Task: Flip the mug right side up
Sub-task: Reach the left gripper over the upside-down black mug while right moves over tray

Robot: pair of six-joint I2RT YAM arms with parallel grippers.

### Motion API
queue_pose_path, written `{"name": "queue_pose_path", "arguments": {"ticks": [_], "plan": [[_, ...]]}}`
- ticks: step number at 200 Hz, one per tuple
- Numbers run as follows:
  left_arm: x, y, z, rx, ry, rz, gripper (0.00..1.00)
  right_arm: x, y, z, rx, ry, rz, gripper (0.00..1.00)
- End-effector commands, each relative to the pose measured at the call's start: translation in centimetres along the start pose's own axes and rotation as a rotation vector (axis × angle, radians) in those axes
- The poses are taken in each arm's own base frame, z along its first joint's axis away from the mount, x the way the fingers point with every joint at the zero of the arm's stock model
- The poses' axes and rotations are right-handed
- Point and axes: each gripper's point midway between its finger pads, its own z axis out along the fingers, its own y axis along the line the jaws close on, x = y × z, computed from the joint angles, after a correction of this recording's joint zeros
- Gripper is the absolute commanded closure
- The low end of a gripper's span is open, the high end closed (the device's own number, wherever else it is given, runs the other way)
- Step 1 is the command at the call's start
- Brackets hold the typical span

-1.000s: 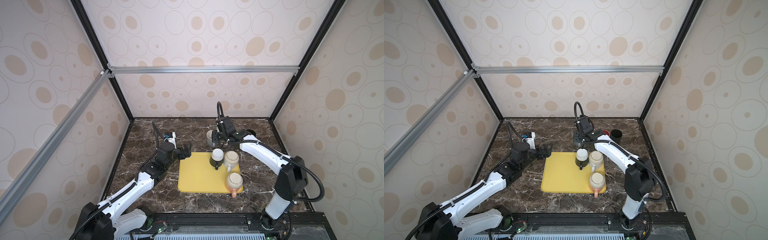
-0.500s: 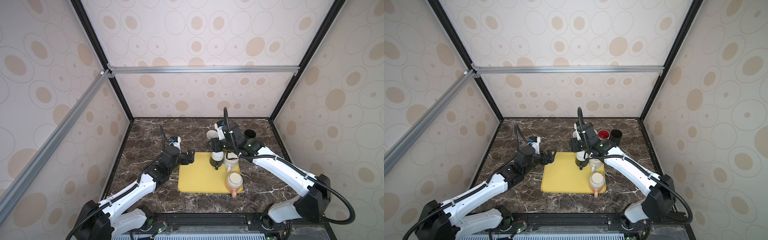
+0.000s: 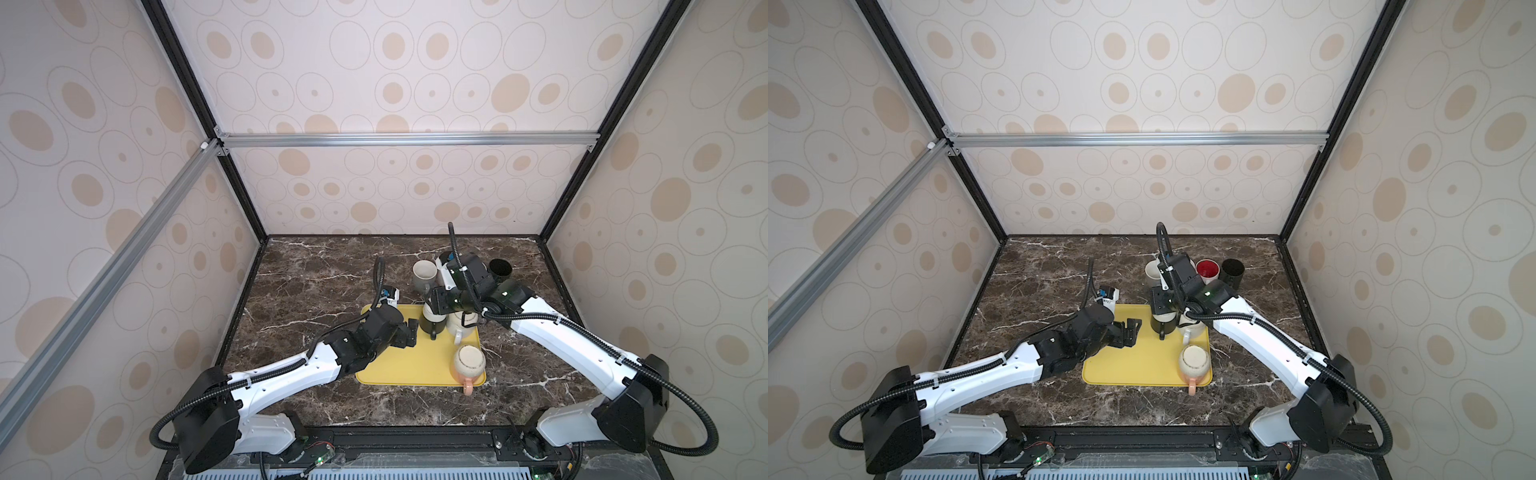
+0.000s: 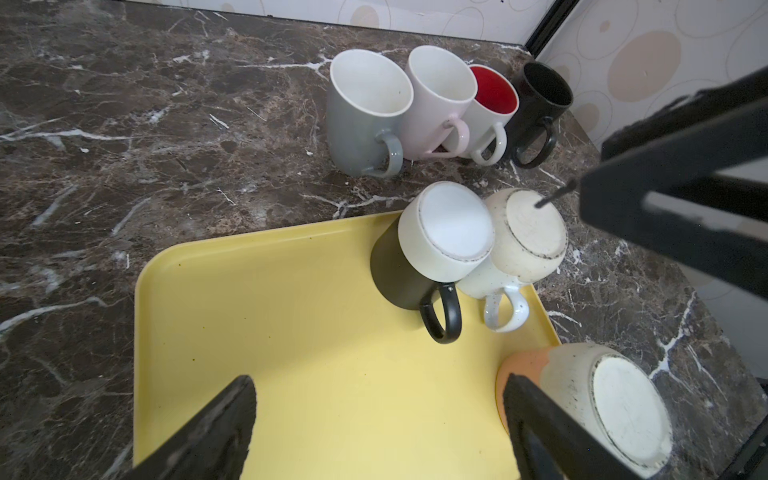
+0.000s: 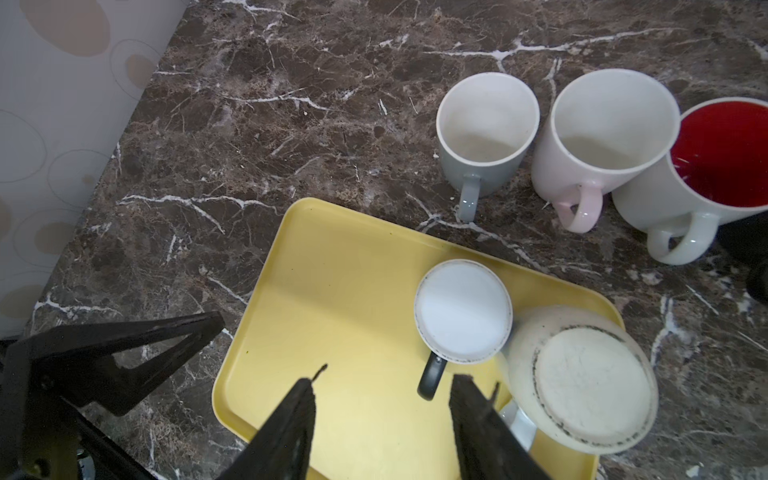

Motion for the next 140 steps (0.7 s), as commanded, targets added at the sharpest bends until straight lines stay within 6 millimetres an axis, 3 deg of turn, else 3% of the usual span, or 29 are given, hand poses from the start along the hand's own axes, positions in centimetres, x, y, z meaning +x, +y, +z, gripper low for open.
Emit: {"name": "queue_pose_path", "arguments": {"ticks": [1, 72, 140], "plan": [[-0.5, -0.8, 0.1, -0.027, -0.005, 0.002, 0.06, 1.0, -2.2, -0.6, 0.053, 0.017, 0.046, 0.45], [1.5, -4.4, 2.0, 0.022, 0.067, 0.061, 0.1, 2.0, -5.2, -0.4, 0.029, -0.005, 0.219, 0.48], [2.5, -5.3, 5.4, -0.054, 0.13, 0.142, 0.21, 1.9, -6.4, -0.7, 0.037, -0.024, 0.247, 0.49]]}}
